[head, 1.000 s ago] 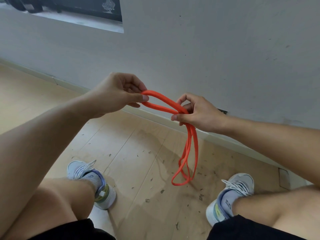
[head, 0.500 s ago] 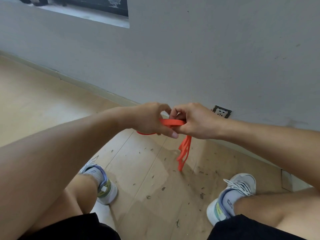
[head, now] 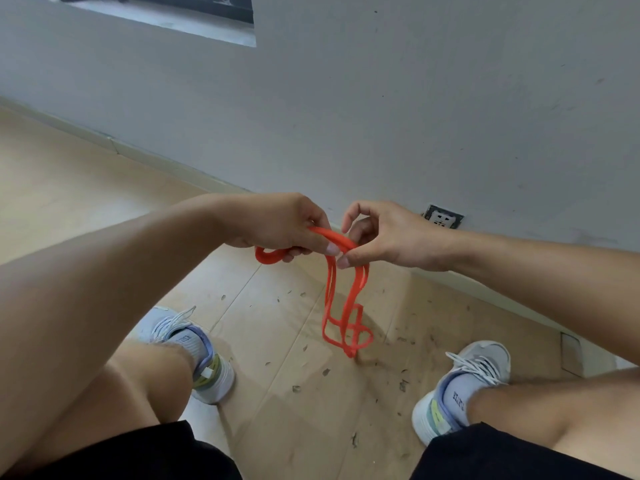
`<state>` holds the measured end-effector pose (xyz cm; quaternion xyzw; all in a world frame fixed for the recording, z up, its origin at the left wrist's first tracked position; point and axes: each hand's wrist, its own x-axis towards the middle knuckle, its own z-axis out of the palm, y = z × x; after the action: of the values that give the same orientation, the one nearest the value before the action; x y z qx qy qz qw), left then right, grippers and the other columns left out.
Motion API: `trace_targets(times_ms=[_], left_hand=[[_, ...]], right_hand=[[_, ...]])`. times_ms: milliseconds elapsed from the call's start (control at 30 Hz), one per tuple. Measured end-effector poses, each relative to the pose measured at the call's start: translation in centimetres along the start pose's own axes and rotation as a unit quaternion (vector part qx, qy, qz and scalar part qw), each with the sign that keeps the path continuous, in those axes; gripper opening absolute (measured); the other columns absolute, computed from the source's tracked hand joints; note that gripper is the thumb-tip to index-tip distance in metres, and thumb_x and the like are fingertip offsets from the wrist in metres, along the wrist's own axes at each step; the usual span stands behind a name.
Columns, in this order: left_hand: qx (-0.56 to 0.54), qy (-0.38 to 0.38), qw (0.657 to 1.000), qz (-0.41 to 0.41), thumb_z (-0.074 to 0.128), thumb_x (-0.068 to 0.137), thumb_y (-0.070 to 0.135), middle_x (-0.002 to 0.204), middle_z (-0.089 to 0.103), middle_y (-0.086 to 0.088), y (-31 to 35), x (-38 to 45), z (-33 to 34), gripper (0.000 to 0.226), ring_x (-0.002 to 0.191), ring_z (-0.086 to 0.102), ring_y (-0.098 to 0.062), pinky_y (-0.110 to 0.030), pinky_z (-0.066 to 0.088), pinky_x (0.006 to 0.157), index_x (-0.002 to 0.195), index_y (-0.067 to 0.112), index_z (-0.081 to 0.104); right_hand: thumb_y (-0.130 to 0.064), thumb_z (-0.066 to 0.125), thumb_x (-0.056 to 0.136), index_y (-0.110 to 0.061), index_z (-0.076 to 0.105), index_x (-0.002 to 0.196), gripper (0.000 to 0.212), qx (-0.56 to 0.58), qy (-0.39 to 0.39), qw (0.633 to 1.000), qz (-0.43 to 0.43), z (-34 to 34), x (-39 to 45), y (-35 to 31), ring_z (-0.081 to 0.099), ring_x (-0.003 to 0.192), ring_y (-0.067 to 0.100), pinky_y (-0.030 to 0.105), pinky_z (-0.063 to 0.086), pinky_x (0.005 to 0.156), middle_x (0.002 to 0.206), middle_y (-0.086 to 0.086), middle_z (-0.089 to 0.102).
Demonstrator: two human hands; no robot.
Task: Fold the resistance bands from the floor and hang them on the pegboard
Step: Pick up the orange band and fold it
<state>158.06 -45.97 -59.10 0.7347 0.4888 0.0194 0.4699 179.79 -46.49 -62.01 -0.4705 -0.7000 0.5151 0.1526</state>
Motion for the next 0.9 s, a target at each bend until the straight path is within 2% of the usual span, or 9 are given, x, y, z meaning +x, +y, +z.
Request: trace_targets(times_ms=[100, 233, 333, 500, 567, 633, 700, 833, 900], left_hand=[[-0.019, 0.023, 0.999, 0.018, 0.076, 0.087, 0.031, 0.069, 0.063, 0.000, 0.0, -0.1, -0.1, 0.026, 0.061, 0.056, -0.014, -0.026, 0.049, 0.061, 0.099, 0.009, 0.069], [-0.035, 0.067, 0.996, 0.049, 0.076, 0.087, 0.028, 0.069, 0.068, 0.002, 0.0, -0.3, -0.2, 0.025, 0.061, 0.061, -0.014, -0.024, 0.053, 0.063, 0.098, 0.008, 0.066], [-0.056, 0.087, 0.992, 0.067, 0.075, 0.088, 0.026, 0.071, 0.069, 0.001, 0.1, -0.4, -0.3, 0.024, 0.066, 0.066, -0.016, -0.025, 0.056, 0.069, 0.098, 0.007, 0.065], [-0.140, 0.096, 0.981, 0.090, 0.070, 0.091, 0.019, 0.080, 0.070, -0.009, 0.2, -0.7, -0.5, 0.026, 0.072, 0.067, -0.020, -0.026, 0.058, 0.073, 0.103, -0.003, 0.061], [-0.182, 0.101, 0.973, 0.097, 0.069, 0.092, 0.016, 0.078, 0.069, -0.007, 0.3, -0.9, -0.8, 0.020, 0.072, 0.067, -0.020, -0.025, 0.058, 0.072, 0.101, 0.001, 0.060], [-0.204, 0.102, 0.969, 0.096, 0.068, 0.092, 0.017, 0.078, 0.069, -0.007, 0.2, -1.1, -1.1, 0.019, 0.073, 0.068, -0.020, -0.025, 0.058, 0.074, 0.101, 0.002, 0.059], [-0.211, 0.106, 0.968, 0.083, 0.069, 0.089, 0.020, 0.080, 0.070, -0.008, -0.2, -1.2, -1.4, 0.025, 0.076, 0.069, -0.021, -0.027, 0.059, 0.077, 0.103, 0.002, 0.059], [-0.079, 0.108, 0.990, 0.038, 0.073, 0.088, 0.026, 0.087, 0.079, -0.003, -1.2, -1.3, -1.9, 0.026, 0.085, 0.076, -0.017, -0.030, 0.051, 0.086, 0.103, 0.007, 0.062], [0.014, 0.098, 0.995, 0.021, 0.077, 0.087, 0.032, 0.087, 0.079, 0.003, -1.1, -1.2, -1.4, 0.026, 0.082, 0.075, -0.008, -0.027, 0.048, 0.082, 0.105, 0.017, 0.064]], right_hand=[[-0.004, 0.087, 0.079, -0.013, 0.069, 0.098, 0.028, 0.013, 0.008, 1.000, -0.004, 0.1, 0.1, 0.3, 0.074, 0.088, 0.025, 0.046, 0.062, 0.090, 0.099, 0.019, 0.077], [-0.004, 0.084, 0.082, -0.008, 0.076, 0.109, 0.028, 0.043, 0.030, 0.999, -0.012, 0.1, 0.1, 0.6, 0.077, 0.088, 0.018, 0.027, 0.061, 0.083, 0.096, 0.009, 0.080], [-0.013, 0.083, 0.085, -0.012, 0.081, 0.106, 0.020, 0.023, 0.045, 0.998, -0.031, 0.2, 0.2, 0.6, 0.076, 0.088, 0.014, 0.022, 0.059, 0.083, 0.095, 0.007, 0.081], [-0.011, 0.085, 0.082, -0.003, 0.071, 0.108, 0.031, 0.038, 0.040, 0.998, -0.020, 0.5, 0.5, 1.0, 0.077, 0.099, 0.023, 0.041, 0.058, 0.100, 0.102, 0.009, 0.080], [-0.007, 0.085, 0.082, 0.000, 0.065, 0.110, 0.035, 0.030, 0.042, 0.999, -0.015, 0.7, 0.6, 1.1, 0.077, 0.099, 0.027, 0.042, 0.059, 0.098, 0.104, 0.011, 0.080], [-0.007, 0.084, 0.083, -0.002, 0.067, 0.106, 0.030, 0.016, 0.064, 0.998, -0.021, 0.6, 0.7, 1.1, 0.075, 0.099, 0.033, 0.045, 0.059, 0.096, 0.103, 0.018, 0.077], [-0.009, 0.083, 0.084, -0.006, 0.072, 0.103, 0.023, -0.006, 0.082, 0.996, -0.029, 0.1, 0.8, 1.2, 0.075, 0.097, 0.032, 0.046, 0.059, 0.096, 0.102, 0.017, 0.077], [-0.020, 0.082, 0.087, -0.016, 0.077, 0.108, 0.021, -0.075, 0.098, 0.992, -0.040, -0.6, 0.4, 0.9, 0.078, 0.086, 0.014, 0.039, 0.062, 0.092, 0.095, 0.000, 0.081], [-0.026, 0.081, 0.088, -0.018, 0.079, 0.106, 0.020, -0.127, 0.100, 0.986, -0.050, -0.5, 0.3, 0.5, 0.077, 0.080, 0.012, 0.038, 0.063, 0.086, 0.089, -0.003, 0.080]])
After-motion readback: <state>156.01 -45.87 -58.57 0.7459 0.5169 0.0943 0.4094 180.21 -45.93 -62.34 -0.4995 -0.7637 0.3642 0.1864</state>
